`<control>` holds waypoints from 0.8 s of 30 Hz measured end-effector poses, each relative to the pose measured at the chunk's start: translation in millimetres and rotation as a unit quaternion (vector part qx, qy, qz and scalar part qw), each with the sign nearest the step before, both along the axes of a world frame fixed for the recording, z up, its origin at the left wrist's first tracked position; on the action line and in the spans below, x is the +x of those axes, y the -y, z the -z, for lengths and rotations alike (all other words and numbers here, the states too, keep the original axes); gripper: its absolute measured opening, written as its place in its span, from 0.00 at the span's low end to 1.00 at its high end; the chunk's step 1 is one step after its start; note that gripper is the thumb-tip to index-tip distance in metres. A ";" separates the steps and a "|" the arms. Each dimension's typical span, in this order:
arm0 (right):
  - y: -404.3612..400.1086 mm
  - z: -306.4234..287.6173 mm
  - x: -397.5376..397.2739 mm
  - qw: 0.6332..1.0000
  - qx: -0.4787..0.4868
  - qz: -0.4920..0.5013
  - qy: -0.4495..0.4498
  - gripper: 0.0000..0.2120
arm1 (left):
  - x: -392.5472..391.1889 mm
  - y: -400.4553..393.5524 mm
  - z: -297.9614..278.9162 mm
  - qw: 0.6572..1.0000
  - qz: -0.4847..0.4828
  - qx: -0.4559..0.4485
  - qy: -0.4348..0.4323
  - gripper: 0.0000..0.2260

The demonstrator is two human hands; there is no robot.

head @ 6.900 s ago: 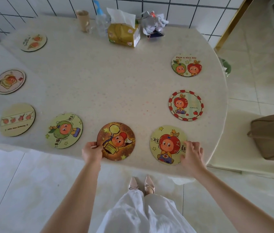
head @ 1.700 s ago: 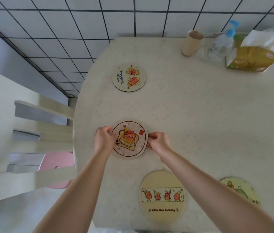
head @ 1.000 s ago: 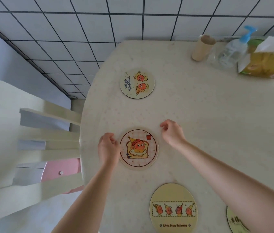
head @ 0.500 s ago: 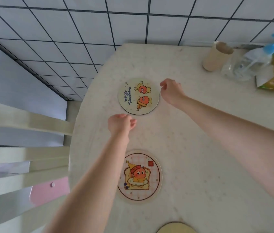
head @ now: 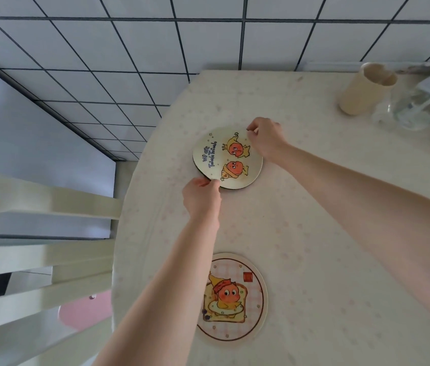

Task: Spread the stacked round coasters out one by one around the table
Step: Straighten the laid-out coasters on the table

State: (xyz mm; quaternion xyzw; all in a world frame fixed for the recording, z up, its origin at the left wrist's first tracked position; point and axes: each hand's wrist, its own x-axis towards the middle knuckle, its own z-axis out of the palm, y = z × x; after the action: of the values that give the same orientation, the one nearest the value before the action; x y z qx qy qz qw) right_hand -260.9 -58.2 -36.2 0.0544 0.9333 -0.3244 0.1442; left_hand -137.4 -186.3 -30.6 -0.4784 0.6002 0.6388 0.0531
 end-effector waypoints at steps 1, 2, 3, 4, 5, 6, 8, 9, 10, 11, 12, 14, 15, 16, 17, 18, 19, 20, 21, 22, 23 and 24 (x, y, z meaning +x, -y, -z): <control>-2.0 -1.2 1.7 1.000 0.000 0.005 0.006 0.12 | -2.5 3.8 -1.3 0.999 0.016 -0.027 -0.006 0.10; -4.0 -2.1 4.0 1.000 0.001 0.010 0.018 0.12 | -5.4 8.0 -3.0 0.999 0.028 -0.043 -0.012 0.10; -6.1 -2.4 7.4 0.999 -0.002 0.017 0.033 0.12 | -9.4 12.4 -3.8 0.998 0.035 -0.047 -0.020 0.09; -7.8 -3.6 11.6 0.998 -0.014 0.029 0.050 0.12 | -14.4 17.4 -5.5 0.997 0.043 -0.051 -0.027 0.08; -9.1 -5.2 16.4 0.996 -0.037 0.043 0.069 0.11 | -20.5 23.0 -6.2 0.996 0.054 -0.064 -0.032 0.09; -10.2 -7.7 22.7 0.992 -0.064 0.059 0.088 0.10 | -26.6 28.7 -7.2 0.993 0.071 -0.086 -0.031 0.10; -12.3 -10.2 36.4 0.981 -0.117 0.087 0.126 0.08 | -37.7 39.9 -8.6 0.986 0.098 -0.132 -0.030 0.12; -13.5 -8.5 43.8 0.975 -0.139 0.097 0.142 0.07 | -41.1 44.4 -8.8 0.982 0.107 -0.154 -0.030 0.13; -13.9 -6.4 51.6 0.970 -0.155 0.104 0.156 0.06 | -43.6 47.7 -8.9 0.977 0.118 -0.174 -0.029 0.12; -13.8 -2.8 58.5 0.967 -0.166 0.109 0.162 0.05 | -46.0 50.6 -7.5 0.973 0.127 -0.189 -0.029 0.12; -12.6 0.5 64.8 0.966 -0.166 0.113 0.163 0.06 | -46.6 52.7 -7.1 0.970 0.135 -0.198 -0.027 0.12; -11.1 5.3 69.2 0.972 -0.150 0.109 0.147 0.07 | -47.2 54.2 -4.0 0.967 0.145 -0.209 -0.027 0.11; -10.7 7.6 69.7 0.974 -0.145 0.109 0.139 0.07 | -46.7 54.4 -2.1 0.963 0.155 -0.219 -0.028 0.10; -10.5 7.3 69.5 0.976 -0.132 0.108 0.137 0.06 | -45.8 53.6 -1.5 0.959 0.164 -0.230 -0.030 0.11; -10.6 7.5 68.9 0.979 -0.117 0.104 0.133 0.06 | -44.3 52.8 -0.7 0.952 0.177 -0.245 -0.038 0.11; -10.8 6.3 69.3 0.982 -0.096 0.099 0.131 0.07 | -42.2 51.5 -1.1 0.944 0.195 -0.263 -0.047 0.12; -11.3 6.7 70.2 0.985 -0.074 0.090 0.126 0.08 | -40.1 50.5 -0.1 0.933 0.215 -0.282 -0.059 0.13; -11.3 6.4 71.7 0.987 -0.057 0.081 0.123 0.09 | -36.9 49.3 -0.2 0.923 0.236 -0.298 -0.066 0.14; -12.2 7.7 73.2 0.990 -0.043 0.071 0.117 0.10 | -33.9 49.1 1.5 0.912 0.252 -0.314 -0.071 0.15; -12.1 6.8 74.9 0.991 -0.031 0.062 0.113 0.09 | -31.6 48.8 1.7 0.901 0.270 -0.333 -0.068 0.17; -12.3 8.7 75.9 0.993 -0.017 0.049 0.105 0.09 | -29.8 49.3 5.4 0.889 0.285 -0.353 -0.066 0.18; -11.6 7.6 78.6 0.994 0.002 0.035 0.101 0.08 | -27.1 49.6 6.4 0.878 0.301 -0.367 -0.059 0.20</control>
State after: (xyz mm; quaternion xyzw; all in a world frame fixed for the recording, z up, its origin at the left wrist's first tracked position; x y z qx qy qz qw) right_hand -182.3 -46.7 -43.8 0.1198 0.9122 -0.3198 0.2264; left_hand -164.5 -235.8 -37.0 -0.2210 0.9089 0.3524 0.0282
